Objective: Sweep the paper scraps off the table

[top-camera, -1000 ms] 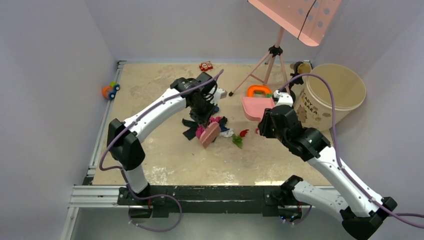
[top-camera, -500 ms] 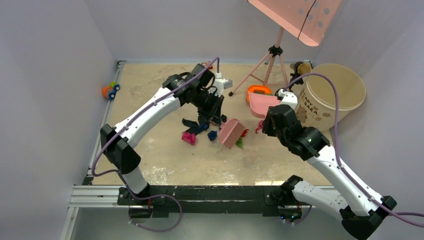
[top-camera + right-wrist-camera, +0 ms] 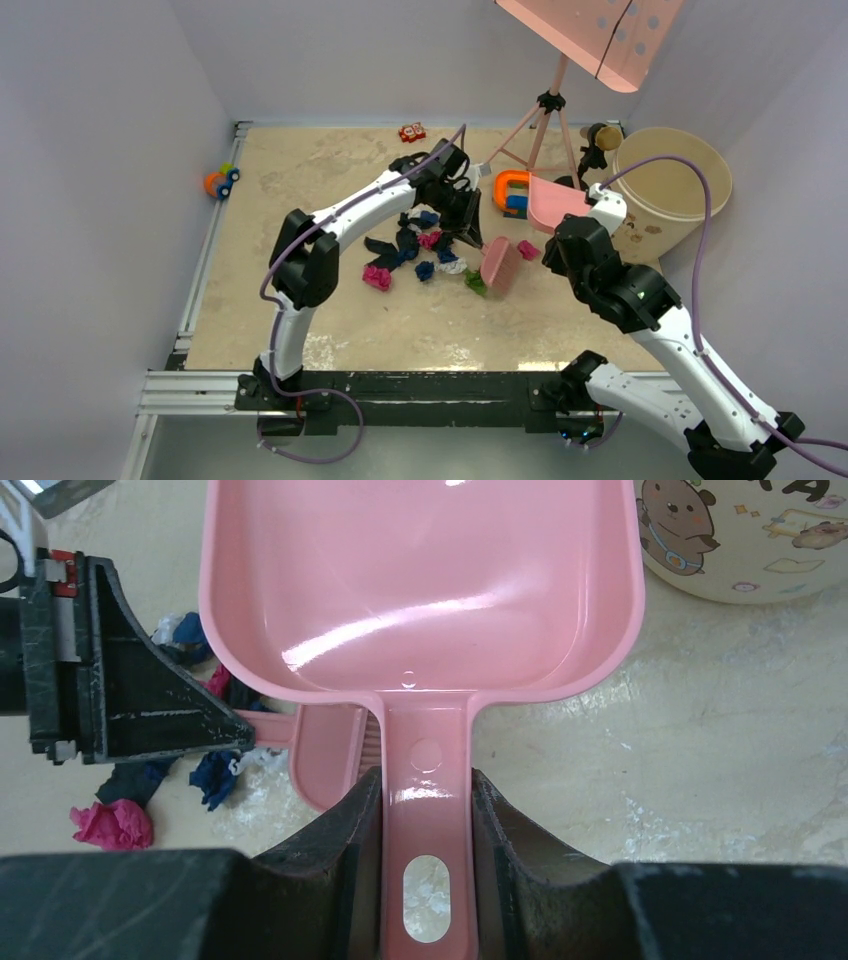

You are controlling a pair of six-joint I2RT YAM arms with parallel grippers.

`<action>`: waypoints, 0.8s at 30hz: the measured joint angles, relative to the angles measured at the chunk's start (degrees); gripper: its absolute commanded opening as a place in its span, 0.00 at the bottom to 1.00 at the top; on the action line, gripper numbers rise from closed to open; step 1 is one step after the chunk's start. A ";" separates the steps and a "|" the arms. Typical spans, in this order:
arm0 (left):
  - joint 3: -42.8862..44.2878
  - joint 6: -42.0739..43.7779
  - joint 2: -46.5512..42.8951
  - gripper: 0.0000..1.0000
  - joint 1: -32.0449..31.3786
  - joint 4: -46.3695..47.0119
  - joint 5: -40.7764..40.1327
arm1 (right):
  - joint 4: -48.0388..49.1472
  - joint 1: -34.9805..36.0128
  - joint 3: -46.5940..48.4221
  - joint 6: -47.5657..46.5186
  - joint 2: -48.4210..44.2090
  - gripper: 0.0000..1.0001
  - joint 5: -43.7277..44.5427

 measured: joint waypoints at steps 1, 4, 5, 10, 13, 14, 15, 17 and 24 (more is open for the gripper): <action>1.18 -0.17 1.07 0.00 0.00 -1.55 -1.36 | -0.07 0.00 0.00 0.09 0.00 0.00 0.00; 4.98 0.04 3.28 0.00 0.04 -7.69 -6.82 | -0.33 0.00 0.00 0.35 0.07 0.00 -0.02; 5.88 0.11 3.54 0.00 0.13 -9.88 -8.81 | -0.35 0.00 0.00 0.39 0.07 0.00 -0.02; 5.25 1.49 0.94 0.00 1.36 -16.44 -15.91 | -0.33 0.00 0.00 0.42 0.07 0.00 -0.02; 4.50 2.75 -2.78 0.00 2.40 -20.00 -19.43 | -0.33 0.00 0.00 0.42 0.07 0.00 -0.04; 4.50 3.28 -4.15 0.00 2.82 -21.20 -20.52 | -0.31 0.00 0.00 0.42 0.07 0.00 -0.04; 4.50 3.74 -5.51 0.00 3.23 -22.21 -21.20 | -0.31 0.00 0.00 0.42 0.07 0.00 -0.07; 5.01 4.55 -7.50 0.00 3.89 -24.20 -22.16 | -0.31 0.00 0.00 0.42 0.07 0.00 -0.07; 7.87 4.61 -9.99 0.00 4.15 -23.96 -16.41 | -0.31 0.00 -0.02 0.39 -0.31 0.00 -0.07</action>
